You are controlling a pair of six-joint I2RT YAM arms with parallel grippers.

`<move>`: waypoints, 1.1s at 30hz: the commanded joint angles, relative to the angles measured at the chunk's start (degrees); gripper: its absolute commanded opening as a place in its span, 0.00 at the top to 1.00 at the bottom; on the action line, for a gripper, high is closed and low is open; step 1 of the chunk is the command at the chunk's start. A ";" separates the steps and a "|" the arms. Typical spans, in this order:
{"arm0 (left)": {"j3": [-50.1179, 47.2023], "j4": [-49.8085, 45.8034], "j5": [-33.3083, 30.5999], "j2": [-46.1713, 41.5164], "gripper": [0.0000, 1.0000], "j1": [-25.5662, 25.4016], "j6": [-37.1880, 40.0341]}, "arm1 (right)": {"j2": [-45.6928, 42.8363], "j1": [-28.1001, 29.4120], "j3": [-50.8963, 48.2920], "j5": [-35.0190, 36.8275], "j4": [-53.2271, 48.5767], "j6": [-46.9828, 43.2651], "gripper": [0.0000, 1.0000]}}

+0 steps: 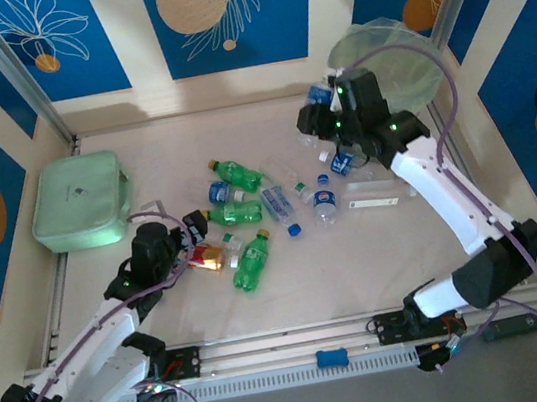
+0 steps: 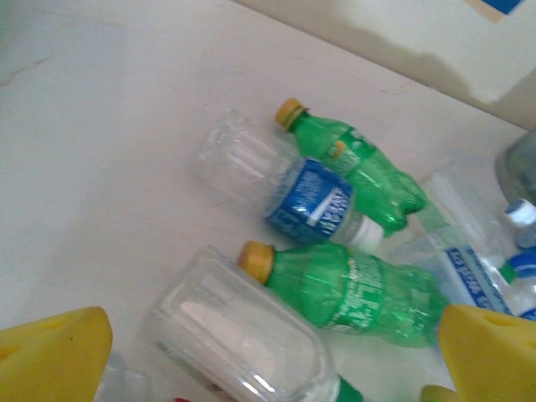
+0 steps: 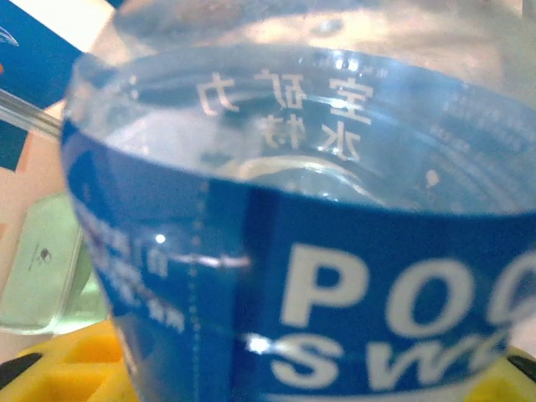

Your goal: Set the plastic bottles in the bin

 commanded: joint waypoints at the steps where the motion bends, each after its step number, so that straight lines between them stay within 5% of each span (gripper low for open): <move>1: -1.50 -0.99 3.29 -0.08 0.01 2.71 -2.39 | 3.65 -3.18 7.38 0.35 -1.10 -8.99 0.54; 9: -1.57 -0.07 5.34 1.17 0.01 4.32 -2.74 | 15.66 -14.51 25.17 -1.49 -2.14 -10.26 0.54; 19: -1.66 -0.13 5.33 0.99 0.01 4.67 -2.39 | 32.73 -21.98 48.32 1.50 -13.40 -11.68 0.54; 33: -1.31 -0.69 5.99 0.46 0.01 4.72 -2.60 | 36.69 -23.10 41.77 -6.60 -14.72 -6.40 0.49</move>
